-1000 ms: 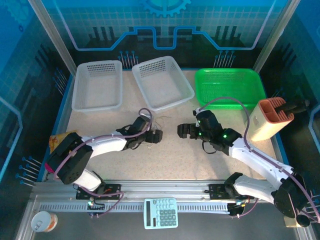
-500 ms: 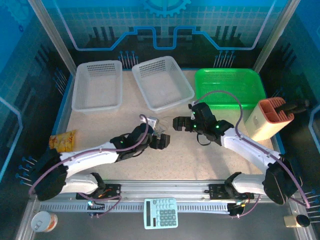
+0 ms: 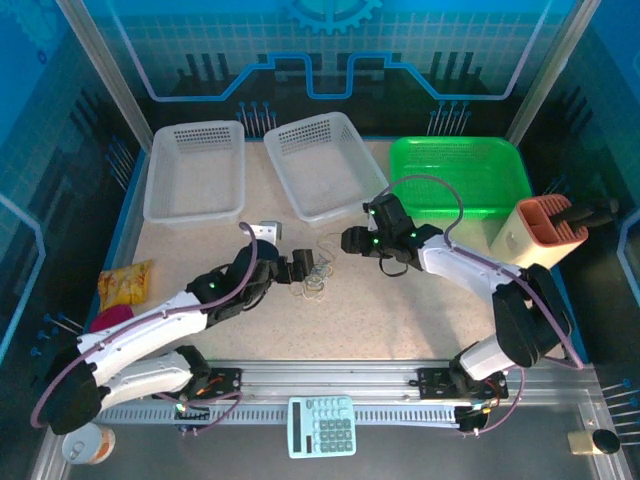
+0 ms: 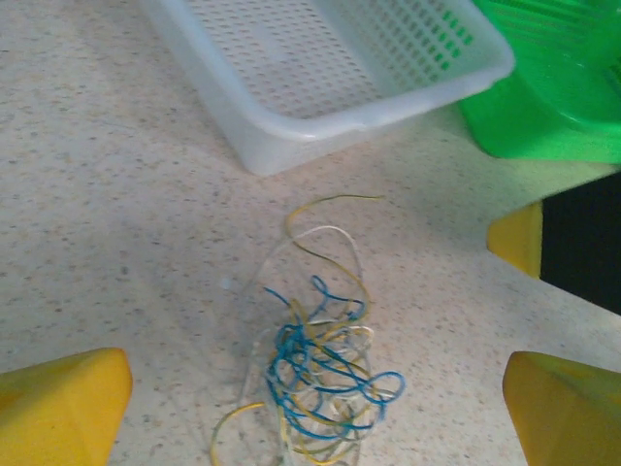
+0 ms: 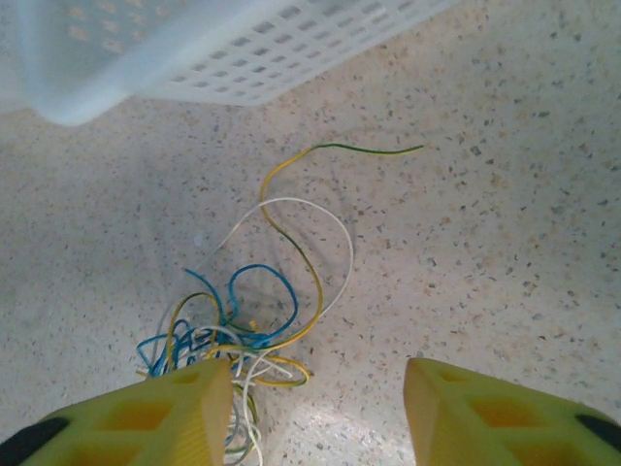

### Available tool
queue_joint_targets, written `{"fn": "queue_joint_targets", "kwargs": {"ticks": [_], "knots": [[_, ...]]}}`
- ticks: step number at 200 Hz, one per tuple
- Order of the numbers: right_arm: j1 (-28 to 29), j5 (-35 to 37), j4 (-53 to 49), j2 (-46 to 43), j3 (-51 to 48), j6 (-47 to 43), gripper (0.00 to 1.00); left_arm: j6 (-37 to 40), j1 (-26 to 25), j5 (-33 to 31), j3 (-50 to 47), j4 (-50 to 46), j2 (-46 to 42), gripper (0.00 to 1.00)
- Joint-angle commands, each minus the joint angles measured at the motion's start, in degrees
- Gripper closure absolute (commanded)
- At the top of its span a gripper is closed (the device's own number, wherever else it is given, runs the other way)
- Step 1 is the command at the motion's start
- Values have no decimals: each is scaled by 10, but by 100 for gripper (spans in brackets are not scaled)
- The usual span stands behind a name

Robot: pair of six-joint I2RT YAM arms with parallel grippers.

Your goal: Untangle the cables

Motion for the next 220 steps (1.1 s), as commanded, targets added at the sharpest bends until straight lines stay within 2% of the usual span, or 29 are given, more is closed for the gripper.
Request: {"fn": "queue_joint_targets", "kwargs": {"ticks": [1, 71, 197, 220], "knots": [[-14, -3, 29, 38, 25, 28, 53, -11, 8, 3, -5, -5, 6, 1], [-25, 7, 35, 143, 90, 62, 54, -23, 11, 25, -8, 13, 15, 1], [-26, 8, 58, 224, 143, 124, 55, -37, 11, 33, -19, 33, 9, 1], [-28, 5, 58, 236, 151, 129, 58, -39, 11, 33, -20, 33, 9, 1]]}}
